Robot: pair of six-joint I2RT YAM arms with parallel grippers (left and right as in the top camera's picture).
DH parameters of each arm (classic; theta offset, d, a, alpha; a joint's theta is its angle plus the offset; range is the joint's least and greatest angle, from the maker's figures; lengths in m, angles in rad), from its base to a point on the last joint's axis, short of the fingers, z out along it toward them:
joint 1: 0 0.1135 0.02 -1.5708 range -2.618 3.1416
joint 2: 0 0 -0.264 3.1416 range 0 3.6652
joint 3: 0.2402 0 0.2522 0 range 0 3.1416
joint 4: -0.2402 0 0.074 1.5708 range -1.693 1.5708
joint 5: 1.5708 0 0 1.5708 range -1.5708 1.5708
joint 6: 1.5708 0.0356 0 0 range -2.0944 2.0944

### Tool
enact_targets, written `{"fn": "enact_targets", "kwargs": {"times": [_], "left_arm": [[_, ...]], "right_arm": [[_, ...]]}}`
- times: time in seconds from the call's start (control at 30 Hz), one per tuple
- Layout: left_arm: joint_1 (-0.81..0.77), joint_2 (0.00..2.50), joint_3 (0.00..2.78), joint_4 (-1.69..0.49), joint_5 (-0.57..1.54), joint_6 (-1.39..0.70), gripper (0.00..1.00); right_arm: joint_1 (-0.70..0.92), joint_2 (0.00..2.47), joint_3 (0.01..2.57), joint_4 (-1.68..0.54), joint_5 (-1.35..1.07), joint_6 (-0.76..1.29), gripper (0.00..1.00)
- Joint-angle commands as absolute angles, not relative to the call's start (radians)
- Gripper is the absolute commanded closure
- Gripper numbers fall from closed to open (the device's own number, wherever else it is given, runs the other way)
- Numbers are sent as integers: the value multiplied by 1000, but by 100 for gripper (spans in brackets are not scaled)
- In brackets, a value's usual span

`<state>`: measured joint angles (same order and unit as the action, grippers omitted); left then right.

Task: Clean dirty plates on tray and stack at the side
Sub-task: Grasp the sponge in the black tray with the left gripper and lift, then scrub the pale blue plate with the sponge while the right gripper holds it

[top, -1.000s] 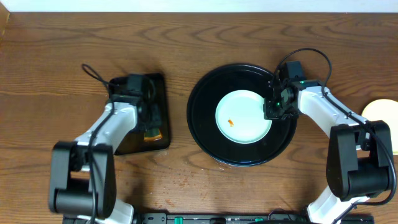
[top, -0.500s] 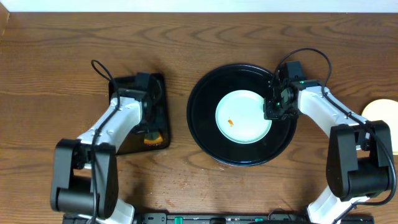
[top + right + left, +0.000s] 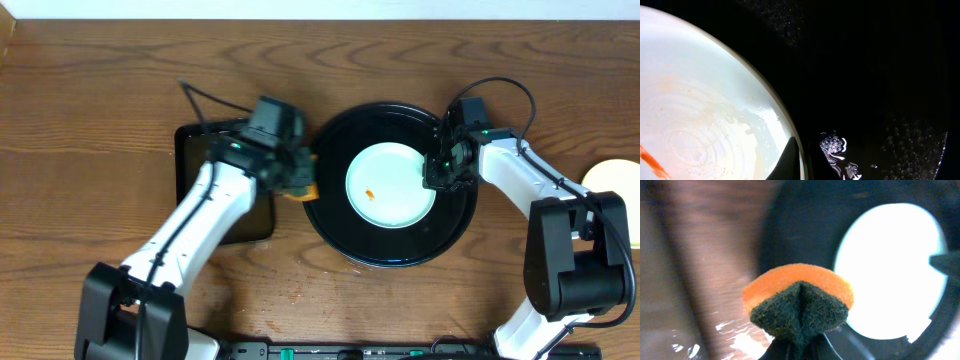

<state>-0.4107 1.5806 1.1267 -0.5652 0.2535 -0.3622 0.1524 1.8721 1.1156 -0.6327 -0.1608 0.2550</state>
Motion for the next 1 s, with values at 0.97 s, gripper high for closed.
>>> {"fn": "enact_targets", "kwargs": {"times": [0.97], "left_arm": [[-709,2035,1145,-118,105,-500,93]], "right_arm": [[190,1949,1090,-644,-102,303,99]]}}
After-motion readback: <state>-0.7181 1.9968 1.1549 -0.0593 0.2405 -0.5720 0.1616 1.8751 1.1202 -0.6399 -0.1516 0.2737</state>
